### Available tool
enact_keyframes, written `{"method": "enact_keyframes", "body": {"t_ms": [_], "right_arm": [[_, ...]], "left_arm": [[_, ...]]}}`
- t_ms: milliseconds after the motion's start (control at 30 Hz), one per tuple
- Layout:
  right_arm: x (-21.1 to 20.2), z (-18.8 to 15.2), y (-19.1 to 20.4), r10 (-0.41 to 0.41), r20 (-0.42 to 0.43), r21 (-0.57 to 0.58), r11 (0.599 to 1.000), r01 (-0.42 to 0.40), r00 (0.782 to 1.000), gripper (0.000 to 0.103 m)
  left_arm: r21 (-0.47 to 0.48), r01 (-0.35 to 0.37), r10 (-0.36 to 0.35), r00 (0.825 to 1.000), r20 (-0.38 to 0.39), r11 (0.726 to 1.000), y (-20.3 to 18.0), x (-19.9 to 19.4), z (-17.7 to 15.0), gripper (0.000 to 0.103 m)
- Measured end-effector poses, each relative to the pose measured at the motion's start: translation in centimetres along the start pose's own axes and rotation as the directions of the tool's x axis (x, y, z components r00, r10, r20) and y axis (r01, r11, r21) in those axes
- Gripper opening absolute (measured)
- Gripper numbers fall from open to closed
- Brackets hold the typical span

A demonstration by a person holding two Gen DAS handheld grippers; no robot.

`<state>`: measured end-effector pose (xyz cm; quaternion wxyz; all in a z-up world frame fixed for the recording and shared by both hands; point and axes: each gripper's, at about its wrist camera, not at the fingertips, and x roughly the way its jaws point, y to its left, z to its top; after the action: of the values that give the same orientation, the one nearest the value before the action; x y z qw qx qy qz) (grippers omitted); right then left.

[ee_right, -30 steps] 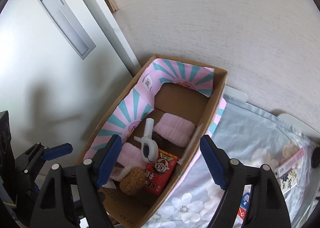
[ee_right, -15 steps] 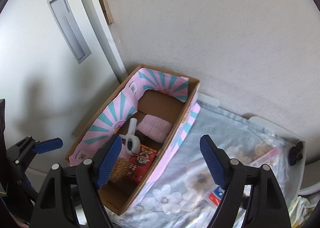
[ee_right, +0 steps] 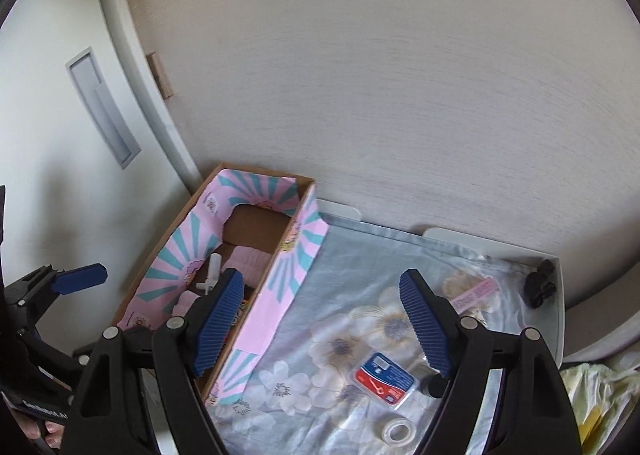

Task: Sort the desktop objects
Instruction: 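Move both tools back over the bed toward the floss box and black tube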

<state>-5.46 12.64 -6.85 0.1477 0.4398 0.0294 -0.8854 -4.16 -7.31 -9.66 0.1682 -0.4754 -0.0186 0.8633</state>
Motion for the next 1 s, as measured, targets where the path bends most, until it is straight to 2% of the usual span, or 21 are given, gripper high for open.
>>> {"method": "enact_keyframes", "body": {"t_ms": [267,467,633,833,1000], "right_arm": [[-2.2,-1.7,-5.4,-0.084,0.009,0.086,0.993,0.083,0.996,0.077],[-2.7,-4.0,-9.4,-0.144,-0.026,0.126,0.981,0.147,0.989,0.077],[-1.9,-6.4,-12.2,-0.188,-0.082,0.132,0.971,0.197,0.979,0.077],[0.4,-9.8,-14.7,-0.173,-0.172,0.101,0.976,0.192,0.97,0.077],[2.4,-12.0,-15.6,-0.125,-0.217,0.065,0.988,0.142,0.968,0.077]], "left_arm": [[0.115,0.009,-0.011,1.0,0.011,0.993,-4.4,0.4,1.4,0.102],[0.192,0.059,-0.051,0.997,-0.05,0.98,-7.8,2.1,1.1,0.102],[0.256,0.046,-0.021,0.995,-0.101,0.966,-10.6,4.7,-0.3,0.102],[0.333,0.011,0.047,0.985,-0.166,0.943,-13.2,8.6,-3.3,0.102],[0.357,0.033,0.053,0.972,-0.229,0.933,-14.8,11.6,-5.4,0.102]]}}
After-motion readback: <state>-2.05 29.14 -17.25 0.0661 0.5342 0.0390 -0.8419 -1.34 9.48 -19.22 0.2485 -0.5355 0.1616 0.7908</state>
